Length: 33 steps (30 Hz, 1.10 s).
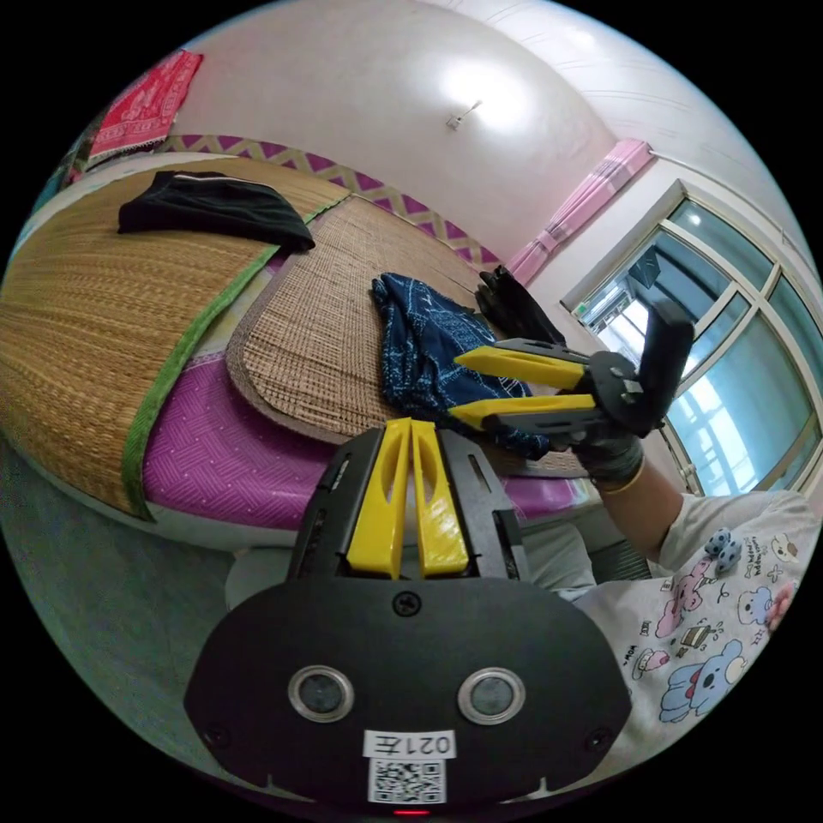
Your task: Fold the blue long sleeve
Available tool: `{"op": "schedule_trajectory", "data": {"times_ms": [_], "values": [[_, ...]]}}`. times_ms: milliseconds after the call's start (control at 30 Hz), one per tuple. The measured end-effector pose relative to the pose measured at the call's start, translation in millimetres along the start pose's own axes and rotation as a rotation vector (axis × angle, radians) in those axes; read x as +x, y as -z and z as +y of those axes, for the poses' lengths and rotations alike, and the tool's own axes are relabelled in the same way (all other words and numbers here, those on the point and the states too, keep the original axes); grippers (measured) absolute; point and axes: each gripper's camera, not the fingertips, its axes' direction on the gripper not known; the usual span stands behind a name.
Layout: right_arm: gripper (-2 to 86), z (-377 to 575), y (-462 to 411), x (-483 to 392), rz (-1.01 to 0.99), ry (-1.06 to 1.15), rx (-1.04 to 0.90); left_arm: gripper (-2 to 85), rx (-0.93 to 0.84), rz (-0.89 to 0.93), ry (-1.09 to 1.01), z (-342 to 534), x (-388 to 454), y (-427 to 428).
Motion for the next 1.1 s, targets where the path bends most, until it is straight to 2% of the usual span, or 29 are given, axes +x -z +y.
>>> {"op": "schedule_trajectory", "data": {"times_ms": [133, 167, 333, 433, 600, 733, 867, 967, 1100], "values": [[7.2, 5, -22, 24, -0.013, -0.133, -0.041, -0.9, -0.004, 0.0, -0.007, -6, -1, -6], [3.3, 13, -14, 37, -0.046, -0.177, -0.005, -0.9, -0.006, -0.003, -0.007, -8, -2, -7], [1.3, 81, 56, 118, -0.24, -0.418, 0.241, -0.9, -0.004, 0.006, -0.015, -21, -6, -18], [0.9, 158, 119, 170, -0.244, -0.566, 0.409, -0.9, 0.009, 0.019, -0.022, -34, -5, -29], [0.6, 350, 216, 224, -0.165, -0.884, 0.608, -0.9, 0.001, 0.04, -0.042, -60, -2, -58], [0.7, 466, 222, 216, -0.136, -1.079, 0.576, -0.9, -0.007, 0.035, -0.06, -86, 2, -85], [1.7, 542, 186, 195, -0.24, -1.204, 0.477, -0.7, 0.003, 0.006, -0.086, -117, 5, -105], [4.6, 557, 197, 212, -0.156, -1.221, 0.482, -0.1, -0.001, -0.011, -0.111, -146, 2, -122], [9.2, 530, 191, 303, -0.12, -1.124, 0.403, 5.9, -0.041, -0.052, -0.103, -192, -18, -155]]}}
